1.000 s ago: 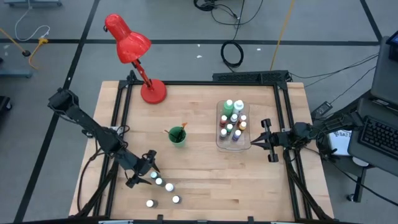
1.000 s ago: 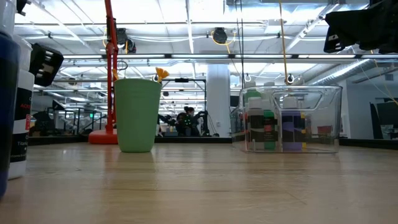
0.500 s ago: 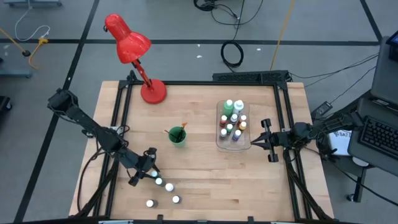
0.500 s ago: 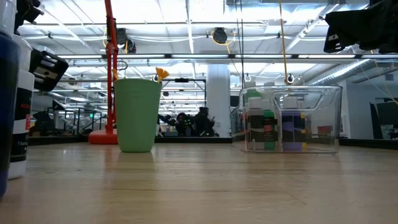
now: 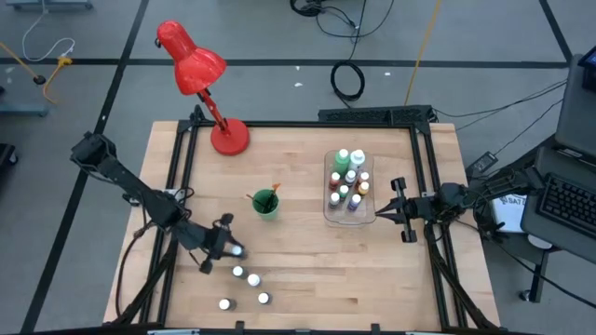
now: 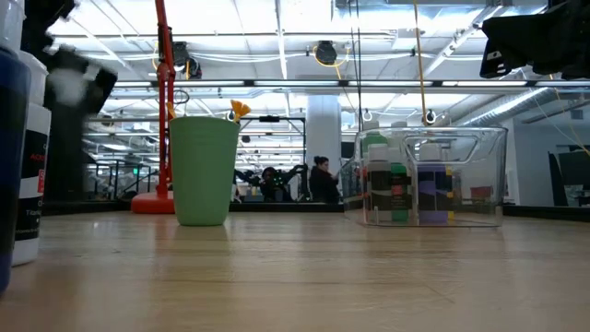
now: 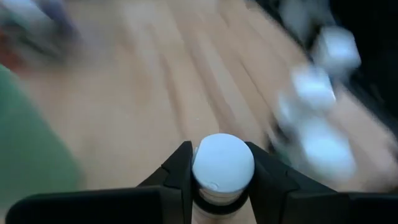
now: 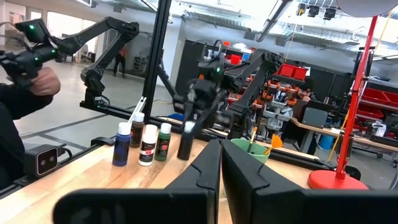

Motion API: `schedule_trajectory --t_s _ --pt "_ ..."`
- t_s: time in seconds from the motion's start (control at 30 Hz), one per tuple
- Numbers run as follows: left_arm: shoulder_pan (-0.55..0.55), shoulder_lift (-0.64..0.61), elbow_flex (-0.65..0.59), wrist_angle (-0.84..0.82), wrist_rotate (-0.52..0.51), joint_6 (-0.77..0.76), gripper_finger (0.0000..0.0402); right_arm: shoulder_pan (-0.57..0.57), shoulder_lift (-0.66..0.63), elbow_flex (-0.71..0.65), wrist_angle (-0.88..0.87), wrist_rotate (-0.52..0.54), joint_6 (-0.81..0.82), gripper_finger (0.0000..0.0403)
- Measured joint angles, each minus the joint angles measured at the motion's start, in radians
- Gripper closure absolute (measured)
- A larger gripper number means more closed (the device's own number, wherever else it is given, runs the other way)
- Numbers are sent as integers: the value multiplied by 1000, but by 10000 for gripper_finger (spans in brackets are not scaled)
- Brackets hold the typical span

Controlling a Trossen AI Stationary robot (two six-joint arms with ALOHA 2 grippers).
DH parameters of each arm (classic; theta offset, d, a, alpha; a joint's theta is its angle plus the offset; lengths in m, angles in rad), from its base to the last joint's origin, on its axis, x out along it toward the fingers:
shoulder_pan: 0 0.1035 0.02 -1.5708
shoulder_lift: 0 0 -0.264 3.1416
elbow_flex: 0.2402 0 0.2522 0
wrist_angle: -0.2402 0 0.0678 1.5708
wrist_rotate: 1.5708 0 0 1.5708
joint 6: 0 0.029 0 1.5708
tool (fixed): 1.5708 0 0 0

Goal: Pick & Place Paint Supplies
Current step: Put the top small black paint bottle into the transparent bin

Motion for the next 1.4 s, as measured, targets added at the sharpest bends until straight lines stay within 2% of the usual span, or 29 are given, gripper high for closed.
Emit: schedule_trajectory --t_s 0.1,0.3,0.5,0.83,0.93,1.03,1.4 --pt "1 -2 3 100 -127 10 301 0 0 0 1 0 0 394" --pt "9 -1 3 186 -141 -2 301 0 0 0 7 0 -2 394" --pt "10 10 3 211 -226 -102 301 0 0 0 8 0 -2 394" --pt "36 191 2 355 -223 -108 301 0 0 0 8 4 -1 394" --pt "57 224 3 461 -195 -89 301 0 0 0 9 4 -1 394" --pt "76 227 3 496 -157 -68 301 0 0 0 14 4 0 394" --pt "95 227 3 439 -155 -59 301 0 0 0 24 5 1 394"
